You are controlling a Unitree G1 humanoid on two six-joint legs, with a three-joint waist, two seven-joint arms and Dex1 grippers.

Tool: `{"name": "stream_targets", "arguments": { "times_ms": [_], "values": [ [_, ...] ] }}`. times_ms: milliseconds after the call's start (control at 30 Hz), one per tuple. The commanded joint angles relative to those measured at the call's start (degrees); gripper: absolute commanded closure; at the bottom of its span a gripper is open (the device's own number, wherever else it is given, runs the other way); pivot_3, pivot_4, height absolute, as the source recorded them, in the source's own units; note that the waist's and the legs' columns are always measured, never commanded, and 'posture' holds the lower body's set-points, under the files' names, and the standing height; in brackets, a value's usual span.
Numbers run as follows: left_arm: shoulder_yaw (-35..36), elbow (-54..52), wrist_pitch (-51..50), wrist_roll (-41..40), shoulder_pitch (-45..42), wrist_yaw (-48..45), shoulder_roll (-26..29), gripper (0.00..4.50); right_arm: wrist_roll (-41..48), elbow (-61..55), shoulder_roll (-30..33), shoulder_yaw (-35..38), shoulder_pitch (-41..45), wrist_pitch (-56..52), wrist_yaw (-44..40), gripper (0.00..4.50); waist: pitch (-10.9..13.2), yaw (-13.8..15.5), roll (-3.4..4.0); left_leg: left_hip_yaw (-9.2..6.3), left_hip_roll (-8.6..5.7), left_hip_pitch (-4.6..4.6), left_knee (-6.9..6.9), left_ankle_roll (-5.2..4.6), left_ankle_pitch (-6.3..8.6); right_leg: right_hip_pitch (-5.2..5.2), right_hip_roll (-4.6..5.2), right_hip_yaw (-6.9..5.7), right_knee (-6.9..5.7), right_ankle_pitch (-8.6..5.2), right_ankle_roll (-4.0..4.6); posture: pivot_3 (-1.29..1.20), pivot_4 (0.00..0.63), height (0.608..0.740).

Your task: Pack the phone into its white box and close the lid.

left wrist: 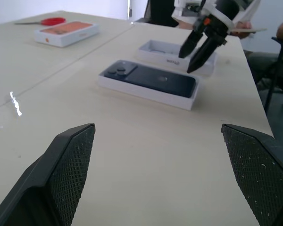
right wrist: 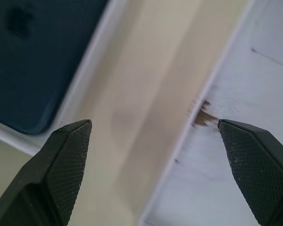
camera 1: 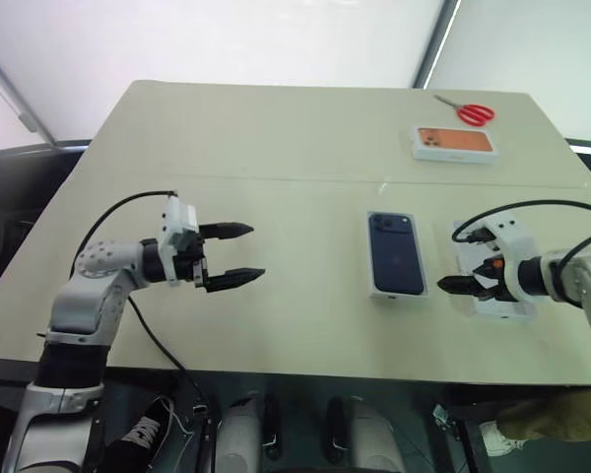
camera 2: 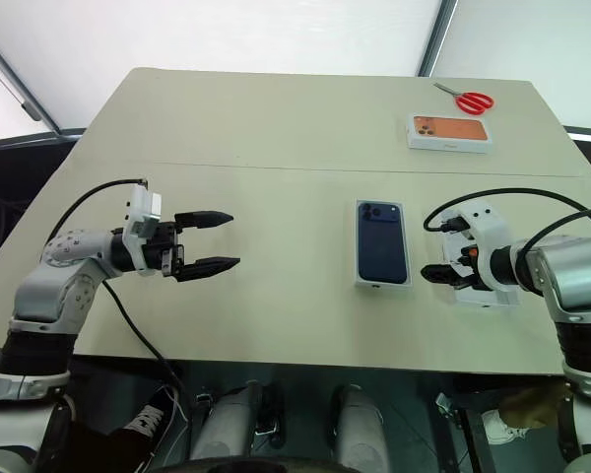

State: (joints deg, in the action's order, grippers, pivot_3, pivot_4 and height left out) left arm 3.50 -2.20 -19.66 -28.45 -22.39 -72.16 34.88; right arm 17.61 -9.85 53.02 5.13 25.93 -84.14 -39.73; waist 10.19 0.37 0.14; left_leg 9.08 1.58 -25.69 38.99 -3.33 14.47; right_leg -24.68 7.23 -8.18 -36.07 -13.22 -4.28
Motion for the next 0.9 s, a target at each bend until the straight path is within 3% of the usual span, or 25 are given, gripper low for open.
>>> {"name": "stream_targets", "arguments": {
  "times_ms": [33,267,300,367,567,633,900],
  "values": [
    [0.35,-2.18,0.35,-2.09,-0.38,-0.48,0.21,0.0,-1.23,-1.71,0.89,-0.6,1.02,-1.64,3.75,0.02,0.01,0.06,0.03,0.0,0.0,-0.01,0.01,0.0,0.0,0.0,-0.01,0.0,0.0,0.0,0.0,0.0,0.15,0.738],
    [-0.4,-2.56,0.57,-1.88,-1.24,1.85,-1.58,0.0,-0.28,-0.56,-3.53,2.42,3.32,-7.44,8.02,0.02,0.0,-0.1,0.02,0.01,0.02,-0.06,0.01,-0.01,-0.01,-0.02,-0.08,0.01,-0.01,0.11,-0.2,0.0,0.15,0.738],
    [-0.62,-2.63,0.72,-1.68,-1.21,2.07,-1.77,0.0,0.07,-0.22,-4.19,2.85,3.89,-7.92,8.57,0.25,0.0,-0.12,0.02,0.02,0.03,-0.06,0.01,-0.01,-0.01,-0.02,-0.09,0.01,-0.01,0.11,-0.2,0.0,0.15,0.738],
    [-0.86,-2.63,0.88,-1.43,-1.18,2.52,-2.07,0.0,0.72,0.21,-5.82,4.09,4.63,-8.32,10.16,0.77,0.0,-0.19,0.02,0.02,0.04,-0.06,0.01,-0.01,-0.01,-0.03,-0.11,0.01,-0.01,0.11,-0.21,0.0,0.15,0.738],
    [-1.08,-2.94,0.75,-1.52,-1.04,3.8,-2.34,0.0,0.76,1.15,-8.08,4.81,5.12,-8.36,15.04,3.78,0.0,-0.21,0.01,0.03,0.06,-0.07,0.01,-0.03,-0.02,-0.03,-0.16,0.02,-0.01,0.12,-0.23,0.0,0.15,0.738],
    [-1.04,-3.13,0.83,-1.55,-0.85,4.07,-2.16,0.0,0.5,1.81,-8.87,5.04,5.52,-8.36,16.41,4.45,0.0,-0.21,0.01,0.04,0.06,-0.06,0.01,-0.03,-0.02,-0.03,-0.17,0.02,-0.01,0.12,-0.23,0.0,0.15,0.738],
    [-0.84,-3.1,0.55,-1.75,-0.21,5.03,-1.8,0.0,0.11,4.67,-12.89,7.11,8.99,-8.36,21.56,4.45,-0.01,-0.68,0.0,0.04,0.08,-0.06,0.01,-0.03,-0.02,-0.01,-0.22,0.03,-0.01,0.12,-0.23,0.0,0.15,0.738]
  ]
}}
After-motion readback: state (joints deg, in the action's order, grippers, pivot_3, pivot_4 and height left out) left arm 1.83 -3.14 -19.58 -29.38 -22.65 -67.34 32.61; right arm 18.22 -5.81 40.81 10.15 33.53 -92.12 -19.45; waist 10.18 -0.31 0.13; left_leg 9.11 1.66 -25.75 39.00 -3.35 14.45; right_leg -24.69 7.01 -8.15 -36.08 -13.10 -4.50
